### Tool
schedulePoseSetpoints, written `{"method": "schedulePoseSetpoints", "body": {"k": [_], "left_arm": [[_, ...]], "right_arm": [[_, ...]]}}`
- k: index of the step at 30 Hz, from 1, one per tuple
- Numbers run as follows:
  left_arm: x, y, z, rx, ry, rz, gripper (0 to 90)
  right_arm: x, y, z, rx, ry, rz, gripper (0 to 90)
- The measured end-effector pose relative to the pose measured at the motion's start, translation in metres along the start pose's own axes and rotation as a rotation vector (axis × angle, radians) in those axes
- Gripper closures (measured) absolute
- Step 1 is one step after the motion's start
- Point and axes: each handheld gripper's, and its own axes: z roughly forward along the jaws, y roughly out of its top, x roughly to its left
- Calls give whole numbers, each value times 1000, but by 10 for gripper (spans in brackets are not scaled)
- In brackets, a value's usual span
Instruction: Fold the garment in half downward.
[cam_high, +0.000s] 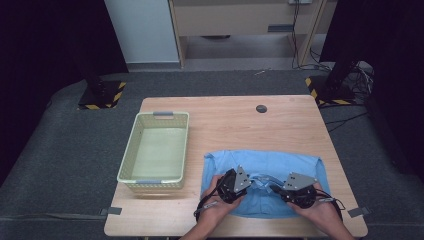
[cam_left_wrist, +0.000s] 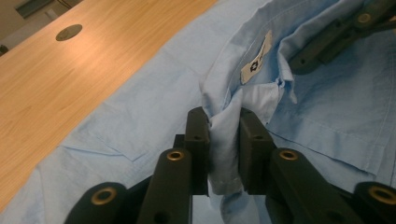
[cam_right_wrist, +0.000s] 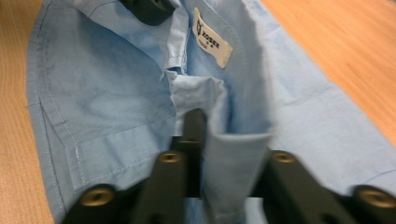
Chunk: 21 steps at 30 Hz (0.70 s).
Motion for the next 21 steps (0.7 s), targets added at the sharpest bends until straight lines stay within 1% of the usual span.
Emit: {"method": "schedulePoseSetpoints", "body": {"k": [1,3,6,9,11,14,15,18,20,21], "left_arm": [[0,0,0,-2,-2,-3,745],[2,-1,-1,-3,2,-13,693],[5,-3,0,3,9,-33,550],[8,-5,1,19,12,-69,403],[10,-6,2,22,17,-86,336],[13,-8,6,43,5,-112,228],[13,-9,7,46,3,-120,203],[14,-12,10,53,-17,-131,193],[12,-11,12,48,-37,-132,210],[11,-10,12,42,-46,-124,243]], "right_arm": [[0,0,-1,-1,-6,-2,841],[0,0,-3,-6,-14,-6,859],[1,-2,-4,-6,-22,-16,864],[3,-2,-4,-9,-29,-32,865],[4,-2,-4,-12,-36,-37,866],[3,-2,-5,-18,-42,-40,866],[3,-2,-5,-21,-44,-39,867],[3,-3,-6,-24,-47,-34,867],[3,-2,-6,-30,-48,-29,867],[3,-2,-6,-33,-49,-29,867]]}}
